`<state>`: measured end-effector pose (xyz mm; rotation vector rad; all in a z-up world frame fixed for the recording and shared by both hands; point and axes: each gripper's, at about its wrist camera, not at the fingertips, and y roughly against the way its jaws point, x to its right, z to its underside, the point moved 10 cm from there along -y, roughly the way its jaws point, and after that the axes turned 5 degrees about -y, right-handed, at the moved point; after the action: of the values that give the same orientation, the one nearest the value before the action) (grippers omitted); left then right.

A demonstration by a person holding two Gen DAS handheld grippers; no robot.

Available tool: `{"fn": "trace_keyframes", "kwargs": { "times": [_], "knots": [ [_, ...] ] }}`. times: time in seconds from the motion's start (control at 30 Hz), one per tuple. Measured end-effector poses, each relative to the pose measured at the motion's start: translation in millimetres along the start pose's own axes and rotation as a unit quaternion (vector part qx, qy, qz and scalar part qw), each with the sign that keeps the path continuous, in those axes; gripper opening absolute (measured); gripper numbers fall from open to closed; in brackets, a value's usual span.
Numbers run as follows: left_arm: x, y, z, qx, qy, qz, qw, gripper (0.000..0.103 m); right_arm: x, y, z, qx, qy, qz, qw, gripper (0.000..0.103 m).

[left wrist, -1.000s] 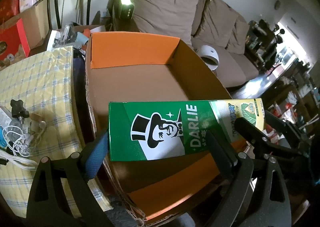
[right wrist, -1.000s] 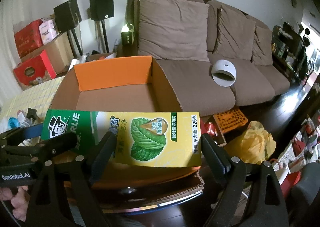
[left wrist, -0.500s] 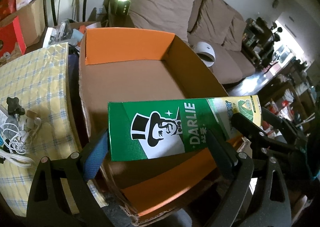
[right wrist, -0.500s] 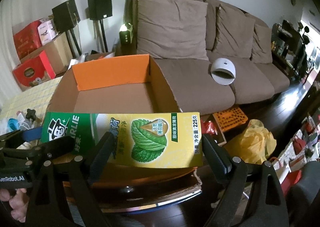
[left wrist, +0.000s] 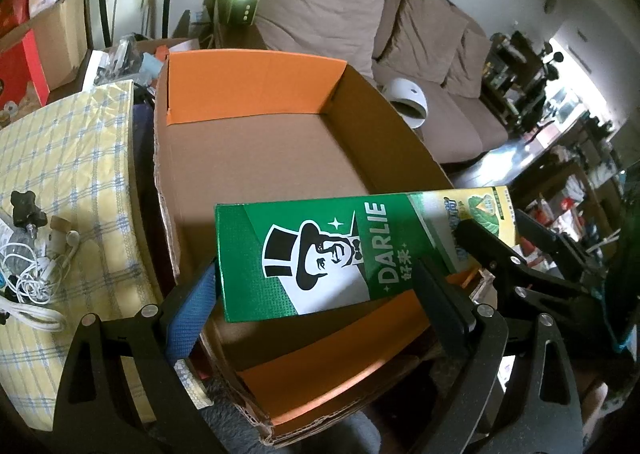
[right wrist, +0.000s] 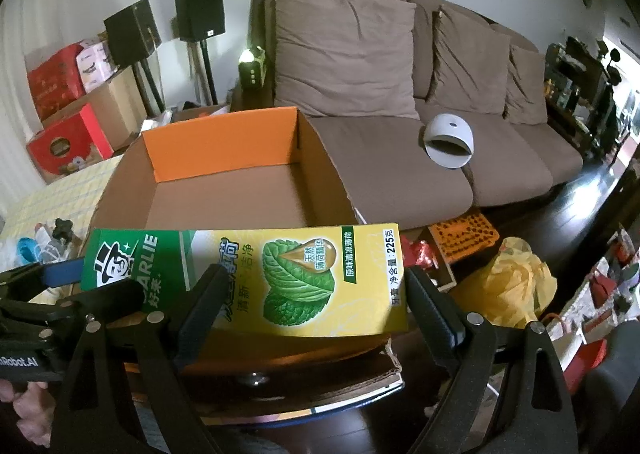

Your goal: Organize objects

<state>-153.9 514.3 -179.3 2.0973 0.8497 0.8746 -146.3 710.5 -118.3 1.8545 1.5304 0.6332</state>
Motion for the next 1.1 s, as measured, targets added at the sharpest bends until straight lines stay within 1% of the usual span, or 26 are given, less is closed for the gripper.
{"fn": "trace_keyframes", "kwargs": {
  "times": [0.17, 0.43, 0.67, 1.1],
  "knots": [
    [1.6, -1.2, 1.4, 0.004, -0.008, -0.011, 0.9999, 0.093, 1.9, -0.8, -0.7, 0.000, 0.003, 0.003, 1.000, 0.091],
    [6.4, -5.6, 4.7, 0.001, -0.015, -0.013, 0.9998, 0.096, -1.0, 2.8, -0.1, 0.004, 0.010, 0.025, 1.000, 0.091],
    [5.6, -6.4, 5.0, -0.011, -0.002, -0.014, 0.9998, 0.096, 0.1, 1.4, 1.2, 0.002, 0.008, 0.021, 1.000, 0.091],
    [6.9, -4.5, 7.2, -0.007, -0.013, -0.019, 0.9997, 0.096, 0.2, 2.4, 1.1, 0.002, 0.008, 0.019, 1.000, 0.091]
  ]
}}
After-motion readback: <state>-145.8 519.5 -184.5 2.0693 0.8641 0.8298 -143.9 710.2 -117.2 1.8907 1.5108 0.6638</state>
